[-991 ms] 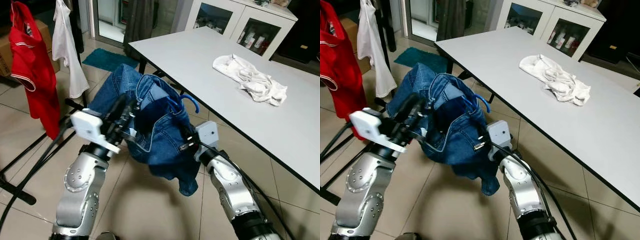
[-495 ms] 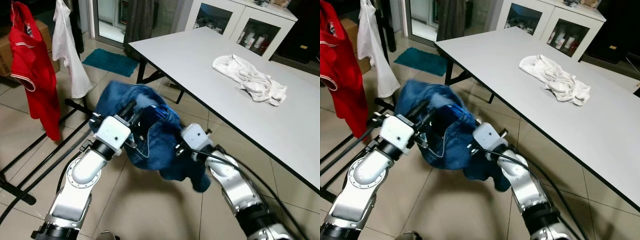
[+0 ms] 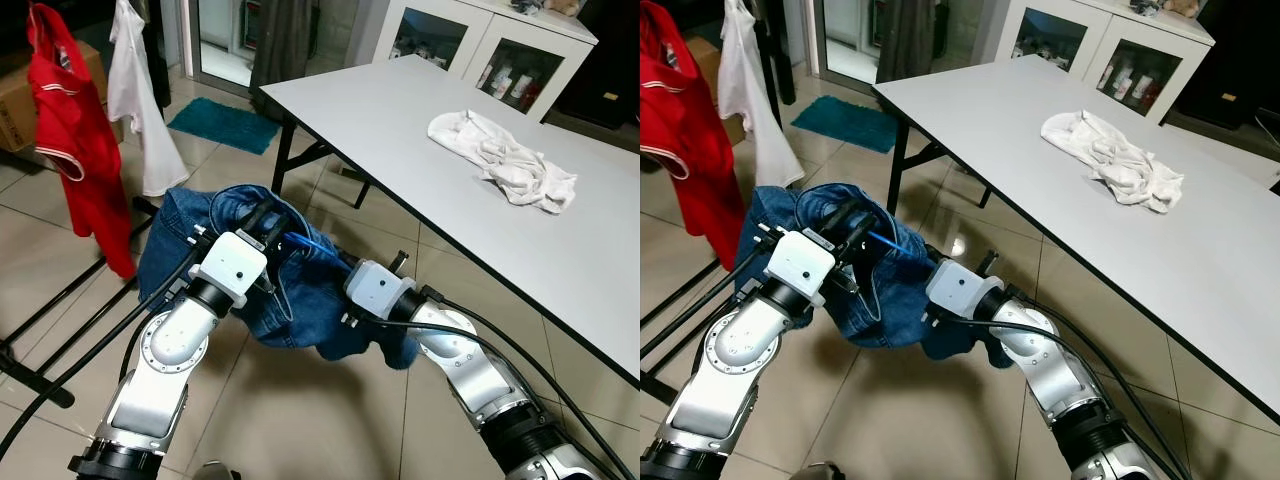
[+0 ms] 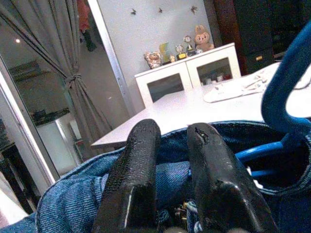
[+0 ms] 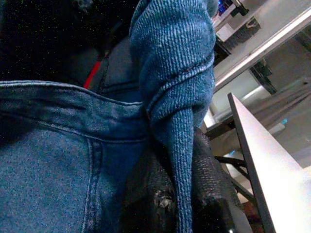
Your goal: Hang hanger
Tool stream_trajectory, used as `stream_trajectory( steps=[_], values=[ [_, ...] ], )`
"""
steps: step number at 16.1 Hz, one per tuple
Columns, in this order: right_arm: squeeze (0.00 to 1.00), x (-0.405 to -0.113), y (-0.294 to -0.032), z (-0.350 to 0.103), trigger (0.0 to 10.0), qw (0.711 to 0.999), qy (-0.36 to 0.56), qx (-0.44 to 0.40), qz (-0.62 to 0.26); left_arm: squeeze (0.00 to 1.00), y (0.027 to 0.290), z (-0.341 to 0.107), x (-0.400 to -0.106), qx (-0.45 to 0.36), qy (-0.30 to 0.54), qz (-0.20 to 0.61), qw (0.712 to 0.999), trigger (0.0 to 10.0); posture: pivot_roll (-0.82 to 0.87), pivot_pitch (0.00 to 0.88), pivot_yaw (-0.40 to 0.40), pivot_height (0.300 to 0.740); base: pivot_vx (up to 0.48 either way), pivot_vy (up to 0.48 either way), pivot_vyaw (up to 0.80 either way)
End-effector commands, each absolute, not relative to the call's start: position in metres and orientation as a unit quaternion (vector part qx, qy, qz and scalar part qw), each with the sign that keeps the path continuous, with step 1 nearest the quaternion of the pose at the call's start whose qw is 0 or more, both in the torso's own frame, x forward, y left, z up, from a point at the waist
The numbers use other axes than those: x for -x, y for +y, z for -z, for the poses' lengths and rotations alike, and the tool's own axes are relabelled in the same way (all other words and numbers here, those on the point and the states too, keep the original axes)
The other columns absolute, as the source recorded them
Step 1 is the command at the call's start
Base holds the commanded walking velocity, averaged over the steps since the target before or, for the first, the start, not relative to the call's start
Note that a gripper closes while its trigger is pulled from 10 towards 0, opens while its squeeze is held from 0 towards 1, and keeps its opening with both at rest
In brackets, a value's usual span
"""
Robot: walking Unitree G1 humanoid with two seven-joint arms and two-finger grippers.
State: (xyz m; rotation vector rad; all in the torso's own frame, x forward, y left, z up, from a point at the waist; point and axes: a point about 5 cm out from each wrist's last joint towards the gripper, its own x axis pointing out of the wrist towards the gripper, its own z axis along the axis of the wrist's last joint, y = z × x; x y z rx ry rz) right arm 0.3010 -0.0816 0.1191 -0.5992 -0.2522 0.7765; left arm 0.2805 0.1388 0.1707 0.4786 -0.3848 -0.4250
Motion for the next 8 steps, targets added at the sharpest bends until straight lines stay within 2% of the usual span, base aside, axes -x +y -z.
stream_trajectory(
  steps=[1, 5, 8],
  values=[
    [0.00, -0.298, -0.084, -0.127, 0.0, 0.865, -0.150, 0.291, -0.380, 0.00, 0.138, -0.169, -0.283, -0.243, -0.181, 0.209, 0.930, 10.0, 0.18, 0.064, -0.159, 0.740, 0.000, 0.000, 0.00],
    [0.00, -0.294, -0.085, -0.137, 0.0, 0.825, -0.197, 0.349, -0.397, 0.00, 0.139, -0.160, -0.283, -0.263, -0.148, 0.229, 0.925, 10.0, 0.18, 0.065, -0.159, 0.740, 0.000, 0.000, 0.00],
    [0.00, -0.298, -0.086, -0.140, 0.0, 0.824, -0.209, 0.366, -0.379, 0.00, 0.133, -0.149, -0.279, -0.290, -0.119, 0.275, 0.909, 10.0, 0.18, 0.069, -0.160, 0.740, 0.000, 0.000, 0.00]
  ],
)
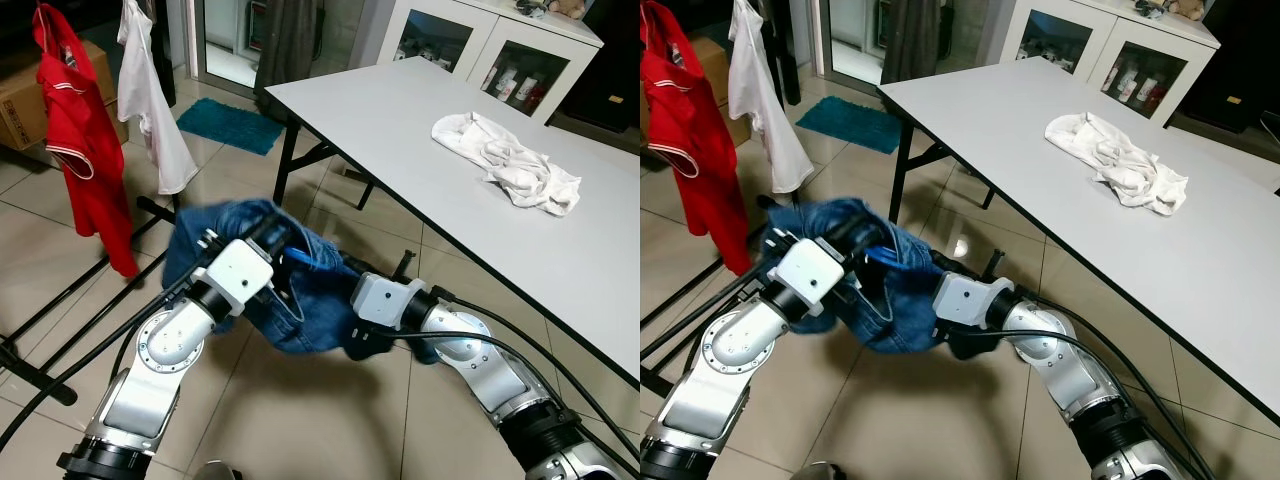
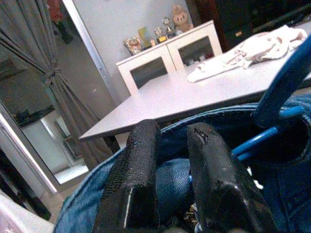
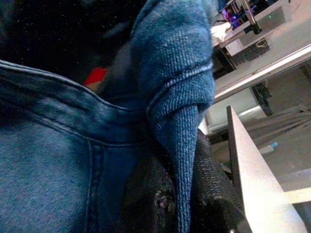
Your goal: Hang hanger
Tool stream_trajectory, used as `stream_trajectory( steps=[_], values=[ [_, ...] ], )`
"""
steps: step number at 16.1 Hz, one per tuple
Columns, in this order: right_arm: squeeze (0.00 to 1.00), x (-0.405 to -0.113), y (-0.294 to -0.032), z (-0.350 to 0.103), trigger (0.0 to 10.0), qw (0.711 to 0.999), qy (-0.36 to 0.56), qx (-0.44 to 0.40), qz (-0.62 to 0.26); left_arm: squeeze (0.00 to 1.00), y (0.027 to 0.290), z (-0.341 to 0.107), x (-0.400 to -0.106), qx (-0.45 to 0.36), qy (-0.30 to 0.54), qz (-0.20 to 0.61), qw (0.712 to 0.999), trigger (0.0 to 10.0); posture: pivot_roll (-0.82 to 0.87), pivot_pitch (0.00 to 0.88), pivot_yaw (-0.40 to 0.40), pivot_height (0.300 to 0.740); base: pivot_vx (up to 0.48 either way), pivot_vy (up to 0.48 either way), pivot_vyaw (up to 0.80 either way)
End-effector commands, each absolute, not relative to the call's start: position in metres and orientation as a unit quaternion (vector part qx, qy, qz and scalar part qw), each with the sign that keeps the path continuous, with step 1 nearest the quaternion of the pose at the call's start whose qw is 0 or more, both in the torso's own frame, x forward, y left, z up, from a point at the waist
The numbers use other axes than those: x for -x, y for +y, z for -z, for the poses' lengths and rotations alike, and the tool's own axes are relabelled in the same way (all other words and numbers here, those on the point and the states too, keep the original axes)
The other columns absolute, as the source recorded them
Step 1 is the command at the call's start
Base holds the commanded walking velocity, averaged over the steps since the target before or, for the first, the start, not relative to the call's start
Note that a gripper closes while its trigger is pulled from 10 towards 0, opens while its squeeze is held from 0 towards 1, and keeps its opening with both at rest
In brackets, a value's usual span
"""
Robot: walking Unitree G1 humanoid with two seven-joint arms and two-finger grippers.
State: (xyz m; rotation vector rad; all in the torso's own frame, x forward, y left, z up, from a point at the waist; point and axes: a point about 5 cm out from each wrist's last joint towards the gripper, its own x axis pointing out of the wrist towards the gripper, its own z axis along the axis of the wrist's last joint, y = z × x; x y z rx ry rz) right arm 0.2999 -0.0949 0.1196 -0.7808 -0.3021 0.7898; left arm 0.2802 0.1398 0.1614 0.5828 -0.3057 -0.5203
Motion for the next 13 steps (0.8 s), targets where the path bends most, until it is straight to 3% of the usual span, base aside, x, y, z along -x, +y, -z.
stream_trajectory(
  steps=[1, 4, 13],
  values=[
    [0.00, -0.301, -0.088, -0.140, 0.0, 0.826, -0.208, 0.373, -0.369, 0.00, 0.133, -0.149, -0.279, -0.282, -0.120, 0.274, 0.912, 10.0, 0.18, 0.069, -0.160, 0.740, 0.000, 0.000, 0.00],
    [0.00, -0.314, -0.104, -0.135, 0.0, 0.846, -0.171, 0.390, -0.320, 0.00, 0.135, -0.157, -0.277, -0.255, -0.130, 0.267, 0.920, 10.0, 0.18, 0.075, -0.165, 0.740, 0.000, 0.000, 0.00],
    [0.00, -0.319, -0.111, -0.119, 0.0, 0.861, -0.124, 0.387, -0.304, 0.00, 0.139, -0.164, -0.274, -0.271, -0.134, 0.289, 0.908, 10.0, 0.19, 0.069, -0.149, 0.740, 0.000, 0.000, 0.00]
  ],
)
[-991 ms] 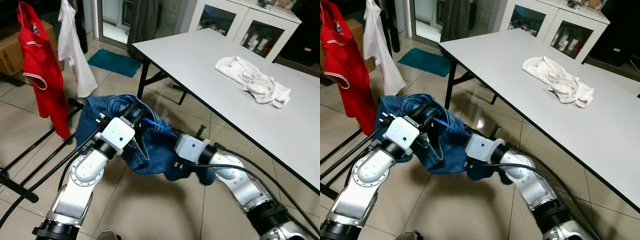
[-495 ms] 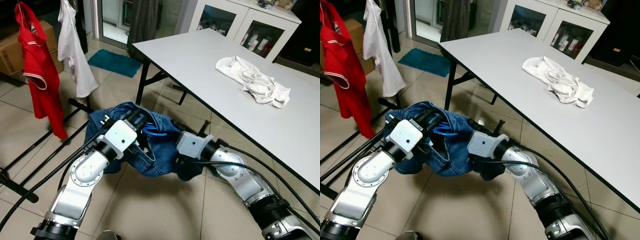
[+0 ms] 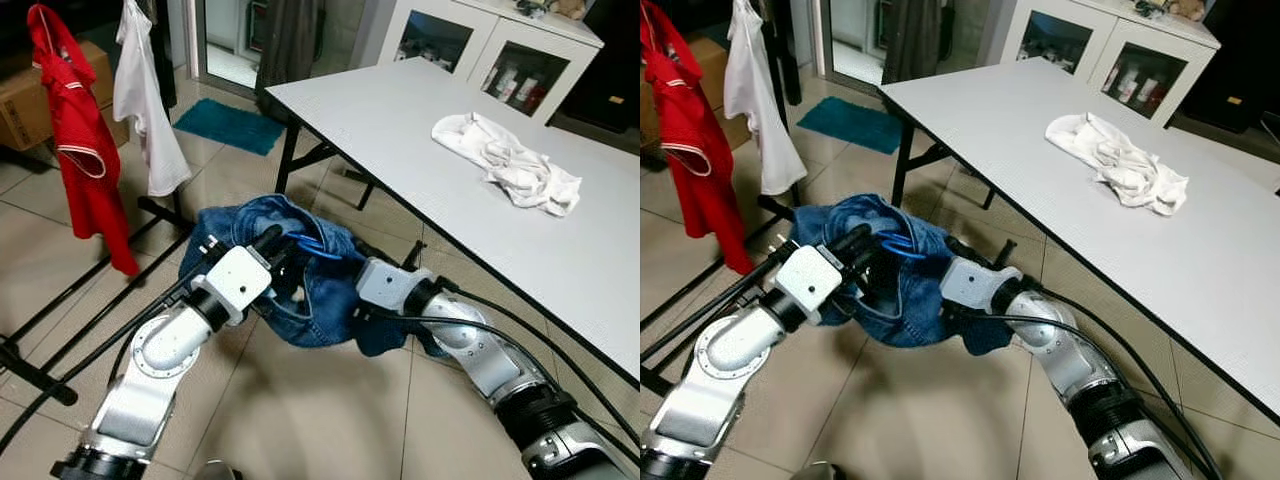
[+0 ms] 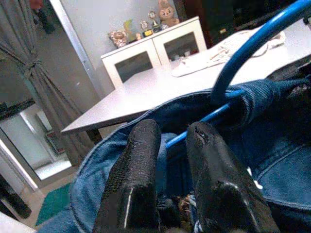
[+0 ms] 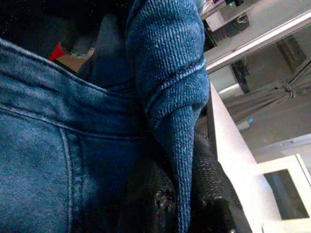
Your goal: Hang hanger
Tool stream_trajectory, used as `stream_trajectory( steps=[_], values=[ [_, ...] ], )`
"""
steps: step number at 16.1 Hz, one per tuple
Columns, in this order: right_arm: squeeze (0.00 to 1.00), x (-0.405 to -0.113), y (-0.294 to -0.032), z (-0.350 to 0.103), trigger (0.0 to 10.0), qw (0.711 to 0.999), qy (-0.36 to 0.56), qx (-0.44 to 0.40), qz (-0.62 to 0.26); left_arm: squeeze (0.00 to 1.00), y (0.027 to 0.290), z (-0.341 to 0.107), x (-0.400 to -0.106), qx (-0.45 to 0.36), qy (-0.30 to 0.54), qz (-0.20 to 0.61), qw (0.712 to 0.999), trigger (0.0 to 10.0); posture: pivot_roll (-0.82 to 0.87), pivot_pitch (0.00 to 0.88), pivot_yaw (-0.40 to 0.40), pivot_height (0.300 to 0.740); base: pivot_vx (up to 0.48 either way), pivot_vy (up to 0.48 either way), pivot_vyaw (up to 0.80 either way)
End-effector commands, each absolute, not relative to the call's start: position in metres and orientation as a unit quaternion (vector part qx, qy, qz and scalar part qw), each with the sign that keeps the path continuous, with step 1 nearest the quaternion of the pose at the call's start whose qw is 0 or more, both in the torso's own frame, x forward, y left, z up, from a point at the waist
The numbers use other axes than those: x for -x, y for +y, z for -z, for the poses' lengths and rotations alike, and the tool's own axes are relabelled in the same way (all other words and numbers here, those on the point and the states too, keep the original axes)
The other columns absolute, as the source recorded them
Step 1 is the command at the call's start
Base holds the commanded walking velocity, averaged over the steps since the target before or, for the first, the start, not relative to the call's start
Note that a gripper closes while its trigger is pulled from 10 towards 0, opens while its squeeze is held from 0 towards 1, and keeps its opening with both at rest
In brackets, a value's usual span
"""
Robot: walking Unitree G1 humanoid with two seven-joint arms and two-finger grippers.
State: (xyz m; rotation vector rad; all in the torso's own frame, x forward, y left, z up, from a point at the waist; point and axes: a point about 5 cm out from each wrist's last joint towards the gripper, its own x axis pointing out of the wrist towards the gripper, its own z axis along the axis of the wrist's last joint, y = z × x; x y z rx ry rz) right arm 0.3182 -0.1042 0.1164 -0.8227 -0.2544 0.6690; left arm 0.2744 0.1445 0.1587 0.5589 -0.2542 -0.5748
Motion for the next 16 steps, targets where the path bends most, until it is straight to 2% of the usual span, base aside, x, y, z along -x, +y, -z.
stream_trajectory(
  steps=[1, 6, 7, 8, 9, 15, 16],
  values=[
    [0.00, -0.318, -0.108, -0.119, 0.0, 0.859, -0.131, 0.386, -0.310, 0.00, 0.141, -0.162, -0.274, -0.282, -0.131, 0.290, 0.905, 10.0, 0.19, 0.068, -0.146, 0.740, 0.000, 0.000, 0.00],
    [0.00, -0.306, -0.095, -0.115, 0.0, 0.821, -0.161, 0.420, -0.351, 0.00, 0.143, -0.166, -0.276, -0.310, -0.139, 0.290, 0.895, 10.0, 0.19, 0.066, -0.142, 0.740, 0.000, 0.000, 0.00],
    [0.00, -0.303, -0.090, -0.119, 0.0, 0.802, -0.182, 0.440, -0.360, 0.00, 0.141, -0.161, -0.273, -0.320, -0.128, 0.316, 0.884, 10.0, 0.19, 0.064, -0.144, 0.740, 0.000, 0.000, 0.00],
    [0.00, -0.302, -0.087, -0.120, 0.0, 0.793, -0.190, 0.450, -0.364, 0.20, 0.139, -0.159, -0.271, -0.311, -0.122, 0.332, 0.882, 10.0, 0.19, 0.064, -0.144, 0.740, 0.000, 0.000, 0.00],
    [0.00, -0.301, -0.086, -0.121, 0.0, 0.789, -0.197, 0.452, -0.366, 1.00, 0.137, -0.157, -0.269, -0.301, -0.115, 0.343, 0.882, 10.0, 0.19, 0.063, -0.146, 0.740, 0.000, 0.000, 0.00],
    [0.00, -0.302, -0.091, -0.115, 0.0, 0.789, -0.187, 0.463, -0.358, 1.00, 0.135, -0.155, -0.265, -0.296, -0.102, 0.364, 0.877, 10.0, 0.19, 0.063, -0.151, 0.740, 0.000, 0.000, 0.00],
    [0.00, -0.302, -0.093, -0.112, 0.0, 0.788, -0.181, 0.468, -0.357, 0.96, 0.139, -0.158, -0.266, -0.294, -0.104, 0.358, 0.880, 10.0, 0.19, 0.064, -0.152, 0.740, 0.000, 0.000, 0.00]
  ],
)
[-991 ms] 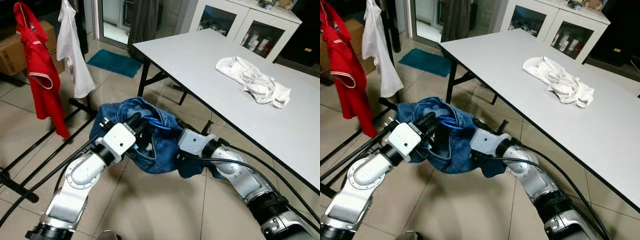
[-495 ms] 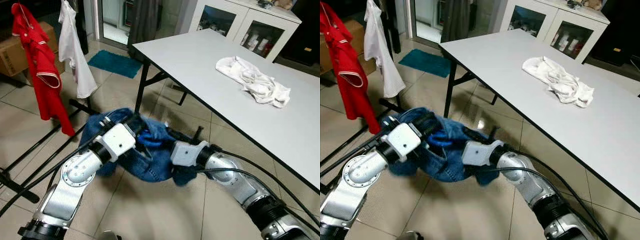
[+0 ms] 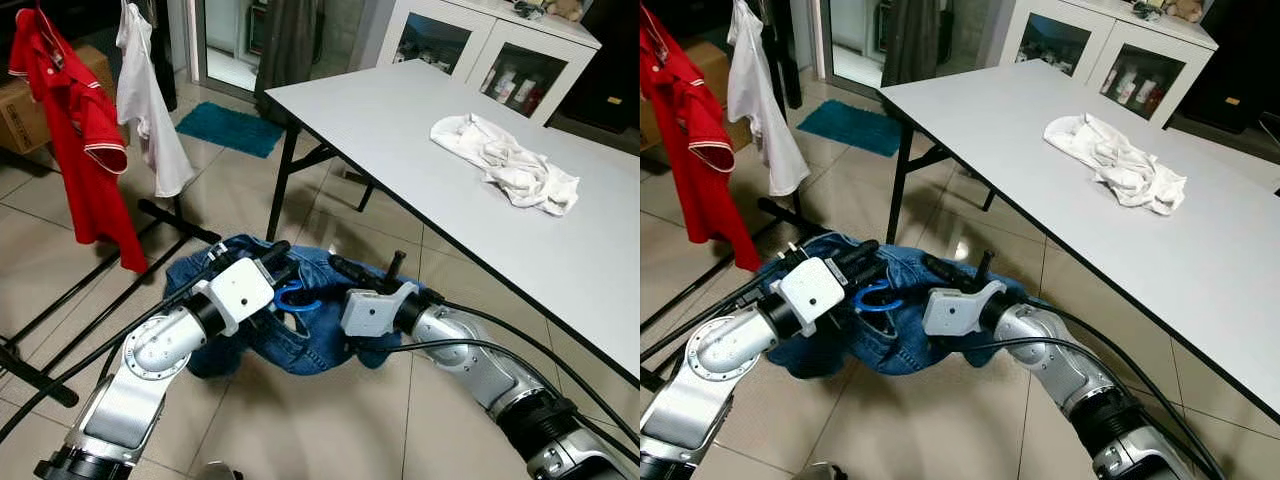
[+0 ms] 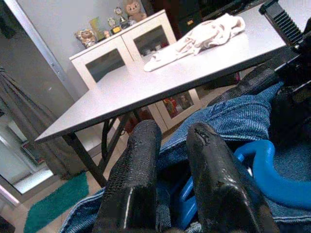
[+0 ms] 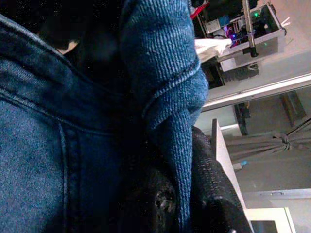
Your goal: Hang hanger
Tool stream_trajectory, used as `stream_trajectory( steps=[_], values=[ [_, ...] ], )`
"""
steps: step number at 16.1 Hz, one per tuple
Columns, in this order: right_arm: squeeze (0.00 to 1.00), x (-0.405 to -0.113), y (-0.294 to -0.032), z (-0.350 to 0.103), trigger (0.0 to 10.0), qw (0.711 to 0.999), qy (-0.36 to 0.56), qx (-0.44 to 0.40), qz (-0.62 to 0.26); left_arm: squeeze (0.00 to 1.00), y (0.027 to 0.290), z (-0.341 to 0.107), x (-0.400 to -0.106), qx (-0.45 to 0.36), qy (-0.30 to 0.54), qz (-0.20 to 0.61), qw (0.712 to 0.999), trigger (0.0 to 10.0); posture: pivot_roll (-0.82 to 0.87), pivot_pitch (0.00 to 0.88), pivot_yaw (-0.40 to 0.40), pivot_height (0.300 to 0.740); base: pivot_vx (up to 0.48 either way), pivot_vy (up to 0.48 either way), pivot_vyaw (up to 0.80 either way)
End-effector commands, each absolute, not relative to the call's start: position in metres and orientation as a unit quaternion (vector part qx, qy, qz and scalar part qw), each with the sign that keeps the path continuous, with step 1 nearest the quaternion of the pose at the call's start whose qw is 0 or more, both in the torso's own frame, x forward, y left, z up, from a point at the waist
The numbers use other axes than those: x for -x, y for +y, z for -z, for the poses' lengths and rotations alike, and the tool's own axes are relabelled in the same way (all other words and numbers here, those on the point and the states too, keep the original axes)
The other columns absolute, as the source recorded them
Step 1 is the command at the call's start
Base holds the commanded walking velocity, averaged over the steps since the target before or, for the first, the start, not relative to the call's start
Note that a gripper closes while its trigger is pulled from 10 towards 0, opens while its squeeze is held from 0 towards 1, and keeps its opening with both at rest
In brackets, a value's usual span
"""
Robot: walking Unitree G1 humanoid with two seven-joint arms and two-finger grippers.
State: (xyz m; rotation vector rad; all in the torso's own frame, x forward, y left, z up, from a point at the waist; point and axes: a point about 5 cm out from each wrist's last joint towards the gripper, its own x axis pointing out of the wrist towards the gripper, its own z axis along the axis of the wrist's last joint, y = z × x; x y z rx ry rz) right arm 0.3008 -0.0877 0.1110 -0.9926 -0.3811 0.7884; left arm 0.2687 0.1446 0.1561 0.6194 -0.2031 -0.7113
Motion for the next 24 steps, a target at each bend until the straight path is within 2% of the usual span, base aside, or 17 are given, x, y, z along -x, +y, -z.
stream_trajectory(
  steps=[1, 4, 7, 9, 10, 11, 12, 15, 16, 17, 19, 21, 22, 23, 24],
  values=[
    [0.00, -0.303, -0.096, -0.110, 0.0, 0.791, -0.174, 0.469, -0.353, 0.00, 0.143, -0.160, -0.266, -0.292, -0.103, 0.353, 0.883, 10.0, 0.20, 0.064, -0.152, 0.740, 0.000, 0.000, 0.00],
    [0.00, -0.309, -0.100, -0.114, 0.0, 0.814, -0.165, 0.450, -0.327, 0.00, 0.152, -0.156, -0.257, -0.246, -0.079, 0.370, 0.892, 10.0, 0.20, 0.061, -0.149, 0.740, 0.000, 0.000, 0.00],
    [0.00, -0.308, -0.095, -0.123, 0.0, 0.818, -0.186, 0.428, -0.336, 0.00, 0.150, -0.146, -0.248, -0.219, -0.065, 0.384, 0.895, 10.0, 0.20, 0.059, -0.150, 0.740, 0.000, 0.000, 0.00],
    [0.00, -0.308, -0.096, -0.122, 0.0, 0.818, -0.185, 0.428, -0.336, 0.00, 0.151, -0.152, -0.252, -0.200, -0.082, 0.361, 0.907, 10.0, 0.19, 0.061, -0.155, 0.740, 0.000, 0.000, 0.00],
    [0.00, -0.308, -0.096, -0.122, 0.0, 0.817, -0.185, 0.429, -0.338, 0.25, 0.153, -0.157, -0.254, -0.183, -0.093, 0.349, 0.914, 10.0, 0.19, 0.061, -0.155, 0.740, 0.000, 0.000, 0.00],
    [0.00, -0.307, -0.096, -0.123, 0.0, 0.817, -0.186, 0.427, -0.339, 0.36, 0.154, -0.157, -0.253, -0.179, -0.093, 0.350, 0.915, 10.0, 0.19, 0.061, -0.155, 0.740, 0.000, 0.000, 0.00],
    [0.00, -0.307, -0.096, -0.125, 0.0, 0.817, -0.190, 0.426, -0.339, 1.00, 0.155, -0.156, -0.251, -0.167, -0.088, 0.360, 0.914, 10.0, 0.19, 0.062, -0.153, 0.740, 0.000, 0.000, 0.00],
    [0.00, -0.305, -0.095, -0.128, 0.0, 0.816, -0.200, 0.420, -0.343, 1.00, 0.155, -0.154, -0.247, -0.186, -0.083, 0.371, 0.906, 10.0, 0.19, 0.062, -0.151, 0.740, 0.000, 0.000, 0.00],
    [0.00, -0.304, -0.094, -0.129, 0.0, 0.813, -0.207, 0.417, -0.349, 0.93, 0.156, -0.153, -0.248, -0.194, -0.082, 0.370, 0.905, 10.0, 0.19, 0.061, -0.152, 0.740, 0.000, 0.000, 0.00],
    [0.00, -0.300, -0.090, -0.131, 0.0, 0.805, -0.221, 0.415, -0.363, 0.00, 0.156, -0.152, -0.249, -0.206, -0.081, 0.371, 0.902, 10.0, 0.19, 0.061, -0.153, 0.740, 0.000, 0.000, 0.00],
    [0.00, -0.294, -0.083, -0.133, 0.0, 0.788, -0.240, 0.418, -0.384, 0.00, 0.155, -0.150, -0.249, -0.214, -0.076, 0.376, 0.898, 10.0, 0.19, 0.059, -0.155, 0.740, 0.000, 0.000, 0.00],
    [0.00, -0.293, -0.082, -0.132, 0.0, 0.790, -0.236, 0.414, -0.385, 0.00, 0.156, -0.155, -0.252, -0.203, -0.092, 0.359, 0.907, 10.0, 0.19, 0.059, -0.158, 0.740, 0.000, 0.000, 0.00],
    [0.00, -0.295, -0.084, -0.129, 0.0, 0.794, -0.226, 0.415, -0.382, 0.78, 0.157, -0.161, -0.255, -0.181, -0.108, 0.337, 0.917, 10.0, 0.19, 0.059, -0.159, 0.740, 0.000, 0.000, 0.00],
    [0.00, -0.298, -0.088, -0.124, 0.0, 0.808, -0.204, 0.407, -0.373, 1.00, 0.160, -0.170, -0.259, -0.146, -0.133, 0.311, 0.930, 10.0, 0.19, 0.057, -0.161, 0.740, 0.000, 0.000, 0.00],
    [0.00, -0.300, -0.092, -0.120, 0.0, 0.818, -0.186, 0.403, -0.366, 1.00, 0.163, -0.177, -0.262, -0.111, -0.152, 0.289, 0.939, 10.0, 0.19, 0.057, -0.162, 0.740, 0.000, 0.000, 0.00]
  ],
)
